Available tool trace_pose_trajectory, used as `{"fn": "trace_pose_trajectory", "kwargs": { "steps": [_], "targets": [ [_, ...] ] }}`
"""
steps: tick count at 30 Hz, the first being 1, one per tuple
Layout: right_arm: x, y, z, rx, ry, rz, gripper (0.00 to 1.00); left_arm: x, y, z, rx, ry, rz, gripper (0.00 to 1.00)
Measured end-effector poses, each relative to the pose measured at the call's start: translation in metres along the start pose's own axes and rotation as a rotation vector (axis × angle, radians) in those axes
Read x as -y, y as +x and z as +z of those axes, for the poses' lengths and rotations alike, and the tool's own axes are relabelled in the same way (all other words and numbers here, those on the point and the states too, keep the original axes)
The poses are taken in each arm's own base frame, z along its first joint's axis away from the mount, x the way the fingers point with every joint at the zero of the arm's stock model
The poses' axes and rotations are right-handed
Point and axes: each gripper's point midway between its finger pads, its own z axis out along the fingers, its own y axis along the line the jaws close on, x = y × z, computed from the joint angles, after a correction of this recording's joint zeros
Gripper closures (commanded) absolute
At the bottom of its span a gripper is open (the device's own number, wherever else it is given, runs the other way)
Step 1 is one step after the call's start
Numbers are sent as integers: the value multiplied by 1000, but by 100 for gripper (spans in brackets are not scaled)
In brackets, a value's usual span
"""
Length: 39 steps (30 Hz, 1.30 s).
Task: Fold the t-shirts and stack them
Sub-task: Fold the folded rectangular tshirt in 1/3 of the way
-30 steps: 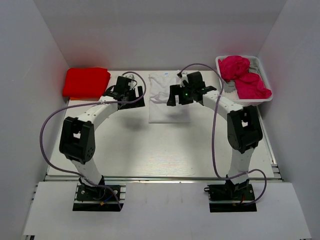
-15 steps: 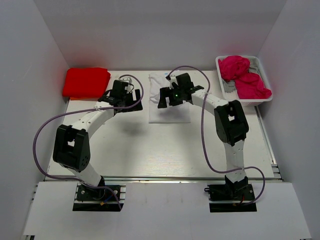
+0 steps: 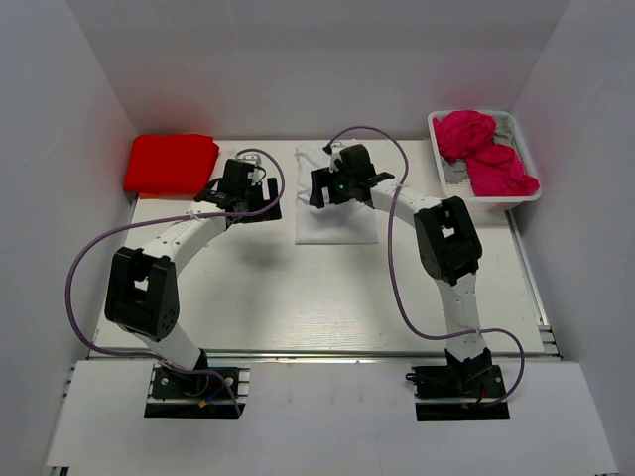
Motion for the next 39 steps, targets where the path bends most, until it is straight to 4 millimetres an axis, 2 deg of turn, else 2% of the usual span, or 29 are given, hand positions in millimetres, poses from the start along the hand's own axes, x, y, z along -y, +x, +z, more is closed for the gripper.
{"fn": "trace_pose_trajectory", "kwargs": {
  "steps": [4, 8, 14, 19, 23, 26, 29, 31, 33, 36, 39],
  "targets": [
    [14, -24, 18, 69, 55, -12, 10, -2, 0, 0, 1, -11, 1, 0],
    [25, -36, 29, 98, 86, -13, 10, -6, 2, 0, -4, -30, 4, 0],
    [39, -45, 34, 112, 143, -17, 10, -8, 4, -1, -13, -40, 5, 0],
    [50, -49, 25, 114, 207, -29, 10, -6, 4, -3, -12, -25, 13, 0],
    [56, -58, -6, 123, 295, 2, 10, 1, 3, -5, -10, 13, 35, 0],
    [56, -70, -48, 149, 357, 57, 10, 10, 3, -5, -12, 64, 52, 0],
    [55, -74, -94, 185, 404, 116, 10, 21, 5, -2, -20, 121, 70, 0],
    [58, -59, -122, 178, 438, 161, 10, 30, 9, 6, -35, 164, 87, 0],
    [62, -34, -140, 156, 467, 214, 10, 38, 20, 18, -78, 192, 102, 0],
    [71, 20, -151, 61, 504, 277, 10, 53, 44, 42, -157, 225, 131, 0],
    [76, 81, -153, -75, 520, 325, 10, 63, 70, 54, -230, 243, 157, 0]
  ]
}}
